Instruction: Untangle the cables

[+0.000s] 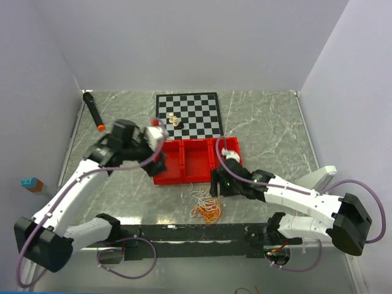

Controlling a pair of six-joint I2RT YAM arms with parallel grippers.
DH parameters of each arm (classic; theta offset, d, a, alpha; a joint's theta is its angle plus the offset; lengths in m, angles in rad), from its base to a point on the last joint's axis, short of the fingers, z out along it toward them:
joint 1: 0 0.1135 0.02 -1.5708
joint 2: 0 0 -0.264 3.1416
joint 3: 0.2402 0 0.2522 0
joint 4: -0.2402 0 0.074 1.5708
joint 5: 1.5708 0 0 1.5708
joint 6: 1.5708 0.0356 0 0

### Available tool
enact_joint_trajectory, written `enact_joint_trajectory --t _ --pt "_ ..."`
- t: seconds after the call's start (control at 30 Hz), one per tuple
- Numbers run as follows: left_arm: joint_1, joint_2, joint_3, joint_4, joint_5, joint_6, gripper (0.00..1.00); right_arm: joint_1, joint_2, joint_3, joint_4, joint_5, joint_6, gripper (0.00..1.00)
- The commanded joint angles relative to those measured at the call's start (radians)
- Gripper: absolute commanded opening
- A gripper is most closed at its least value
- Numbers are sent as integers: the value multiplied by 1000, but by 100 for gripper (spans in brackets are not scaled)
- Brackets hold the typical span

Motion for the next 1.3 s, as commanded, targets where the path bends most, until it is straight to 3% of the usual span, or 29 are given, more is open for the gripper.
enact_joint_trajectory --t 0.0,0.17,0.3,0.47,0.7,0.93,1.0,1.1,1.27 --pt "-222 39 -4 -18 -63 1 96 24 -58 -106 43 -48 136 74" --pt "-438 133 -27 14 -108 59 97 33 -116 -169 51 -49 200 68" --pt "-532 209 -52 87 -134 93 97 33 -104 -197 78 -71 226 58" --pt "-585 321 -64 216 -197 115 96 33 -88 -233 52 -65 246 28" --pt "-591 439 -35 328 -227 142 97 35 -196 -283 -3 -52 230 25" --pt "-594 505 -21 367 -212 154 99 38 -190 -252 -92 -36 196 19" --pt "-600 532 -16 377 -211 159 93 38 -208 -255 -106 -31 199 19" --pt "-608 576 5 361 -205 162 75 38 -232 -255 -129 -17 206 19" --pt "-618 585 19 344 -215 156 33 38 -252 -237 -158 -3 210 19"
